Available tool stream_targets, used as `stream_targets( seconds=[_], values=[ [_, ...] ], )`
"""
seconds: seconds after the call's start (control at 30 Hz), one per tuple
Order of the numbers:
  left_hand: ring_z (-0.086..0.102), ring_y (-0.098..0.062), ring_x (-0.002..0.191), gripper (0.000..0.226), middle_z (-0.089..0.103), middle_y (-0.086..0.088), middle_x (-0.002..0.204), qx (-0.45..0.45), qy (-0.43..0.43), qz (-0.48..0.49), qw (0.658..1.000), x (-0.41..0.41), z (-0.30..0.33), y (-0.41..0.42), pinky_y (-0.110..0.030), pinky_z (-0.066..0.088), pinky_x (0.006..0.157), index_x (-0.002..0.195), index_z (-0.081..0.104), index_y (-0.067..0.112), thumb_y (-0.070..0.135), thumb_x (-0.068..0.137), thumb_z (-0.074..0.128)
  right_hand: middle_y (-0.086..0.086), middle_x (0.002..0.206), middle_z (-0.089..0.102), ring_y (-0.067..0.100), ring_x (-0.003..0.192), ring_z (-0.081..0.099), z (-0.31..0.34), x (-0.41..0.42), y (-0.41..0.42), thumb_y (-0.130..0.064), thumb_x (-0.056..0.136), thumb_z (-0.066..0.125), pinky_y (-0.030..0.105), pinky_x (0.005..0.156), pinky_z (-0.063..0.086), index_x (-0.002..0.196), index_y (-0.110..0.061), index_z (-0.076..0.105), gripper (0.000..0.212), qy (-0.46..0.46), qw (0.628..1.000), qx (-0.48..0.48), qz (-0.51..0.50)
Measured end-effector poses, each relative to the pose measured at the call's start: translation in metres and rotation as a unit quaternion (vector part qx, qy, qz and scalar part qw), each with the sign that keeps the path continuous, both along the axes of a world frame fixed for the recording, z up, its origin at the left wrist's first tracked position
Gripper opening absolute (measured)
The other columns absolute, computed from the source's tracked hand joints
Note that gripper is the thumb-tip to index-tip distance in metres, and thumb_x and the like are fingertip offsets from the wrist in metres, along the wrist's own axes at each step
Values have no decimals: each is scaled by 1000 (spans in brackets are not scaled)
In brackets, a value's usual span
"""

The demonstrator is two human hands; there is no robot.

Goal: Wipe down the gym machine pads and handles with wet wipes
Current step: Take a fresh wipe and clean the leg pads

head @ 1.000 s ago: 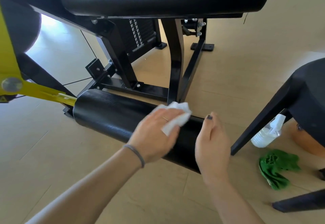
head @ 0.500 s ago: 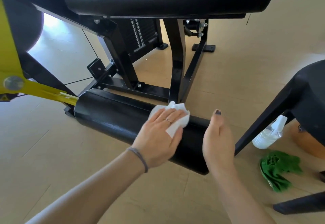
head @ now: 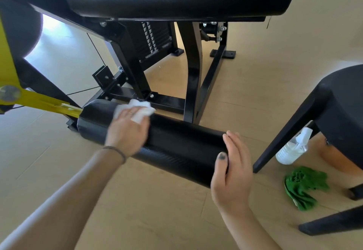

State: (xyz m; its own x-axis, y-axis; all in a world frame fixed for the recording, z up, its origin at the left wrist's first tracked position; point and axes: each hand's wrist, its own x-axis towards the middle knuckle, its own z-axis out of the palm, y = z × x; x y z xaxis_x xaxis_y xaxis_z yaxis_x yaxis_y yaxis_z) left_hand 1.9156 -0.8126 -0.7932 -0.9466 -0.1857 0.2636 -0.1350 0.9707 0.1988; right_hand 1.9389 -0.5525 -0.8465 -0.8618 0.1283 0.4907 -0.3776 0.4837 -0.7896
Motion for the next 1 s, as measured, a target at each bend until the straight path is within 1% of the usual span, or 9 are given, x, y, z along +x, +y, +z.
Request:
stream_targets(
  seconds=[0.1,0.23,0.33,0.4,0.5,0.63,0.73,0.83,1.0],
  values=[
    [49,-21,130,39,61,2,136,26,21,-163,986,11,7,89,-37,35,114,132,62,20,28,100,41,-18,103,60,9,107,58,33,-26,0,-47,101,25,25,93,44,113,-24,65,48,-161,980,-116,-28],
    [41,-6,138,40,53,13,143,26,-15,-263,964,12,8,110,-29,26,120,141,54,29,29,104,39,-3,77,58,18,78,57,38,-40,-8,-45,107,23,37,68,42,78,-19,51,47,-244,965,-91,-4],
    [43,-13,138,49,55,11,144,10,-22,-89,996,-7,3,23,-33,29,119,137,57,34,34,98,28,-6,96,67,3,96,59,22,-20,-12,-38,108,27,23,87,48,101,-18,69,47,-119,991,-34,-42],
    [43,-24,138,55,54,-3,146,10,-47,47,998,-10,0,-43,-38,28,120,138,57,24,33,95,24,7,134,64,13,133,51,4,-4,-11,-30,107,30,33,113,41,131,-4,64,49,-40,998,16,-42],
    [36,-30,142,59,48,-11,149,23,-75,171,982,-10,-5,-84,-44,22,122,138,53,9,36,98,18,16,149,51,31,148,36,-16,15,-10,-22,101,36,44,121,32,138,5,56,50,38,996,80,7],
    [52,-26,131,52,62,-1,136,-55,-38,-30,997,-12,-4,-4,-43,35,113,128,64,25,31,95,24,8,130,64,24,132,52,-2,6,-1,-22,101,37,38,113,40,126,-2,65,43,48,998,41,7],
    [53,-23,129,37,63,5,133,1,23,-175,984,4,6,85,-40,39,111,129,65,25,27,100,41,-14,102,60,7,100,55,32,-24,1,-38,101,30,15,89,40,113,-19,67,43,-85,992,-83,-33],
    [43,-8,136,38,54,10,142,4,-7,-289,957,17,10,129,-29,26,120,139,56,26,26,103,42,-9,78,61,15,81,59,40,-40,-5,-51,100,26,39,76,49,79,-20,56,48,-242,961,-134,23],
    [54,-23,128,41,62,-4,136,-8,-11,-88,996,-8,2,-20,-37,36,114,129,64,22,15,95,42,0,100,70,9,104,59,26,-23,-10,-34,107,31,29,97,46,95,-15,71,46,-120,992,-40,-13]
  ],
)
